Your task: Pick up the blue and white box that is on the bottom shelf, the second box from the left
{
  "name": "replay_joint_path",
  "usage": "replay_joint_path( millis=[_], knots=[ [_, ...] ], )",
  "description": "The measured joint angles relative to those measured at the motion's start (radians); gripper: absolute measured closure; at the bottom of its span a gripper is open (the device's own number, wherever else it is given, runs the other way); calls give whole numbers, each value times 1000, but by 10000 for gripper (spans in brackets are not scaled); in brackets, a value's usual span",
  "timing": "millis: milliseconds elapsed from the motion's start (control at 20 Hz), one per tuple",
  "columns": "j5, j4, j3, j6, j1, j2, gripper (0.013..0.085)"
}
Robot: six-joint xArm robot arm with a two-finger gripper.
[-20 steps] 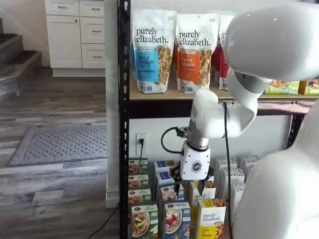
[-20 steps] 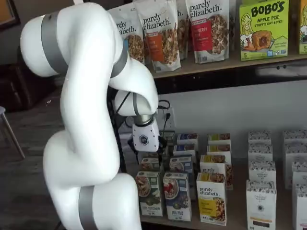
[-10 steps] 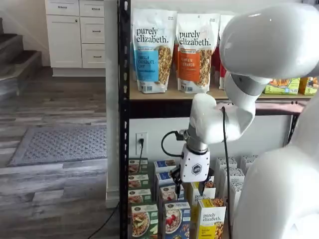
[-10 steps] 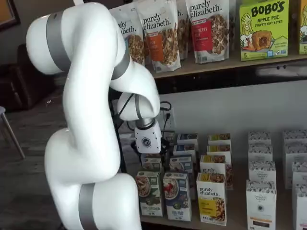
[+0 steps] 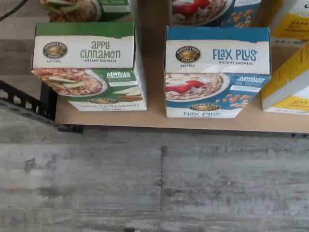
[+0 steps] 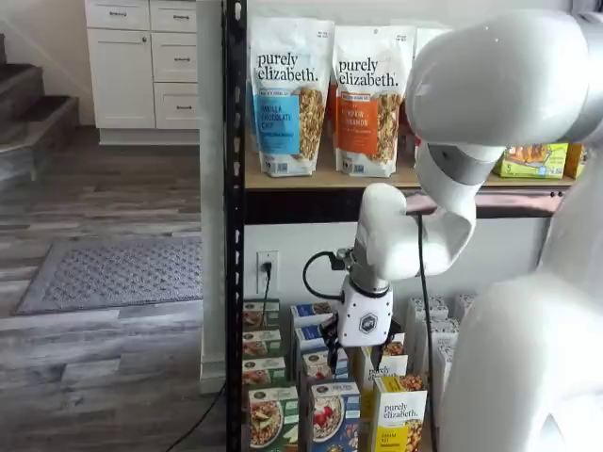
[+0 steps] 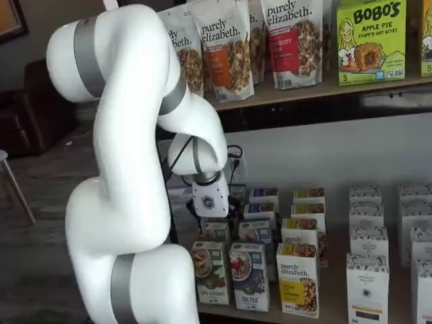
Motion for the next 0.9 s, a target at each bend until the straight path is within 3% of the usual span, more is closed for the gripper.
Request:
replay_joint_path(
  millis=[400,900],
  knots=[
    [-42,-13,-47,10,-1,90,130],
    [-61,73,-96,-61,9,175,130]
  ],
)
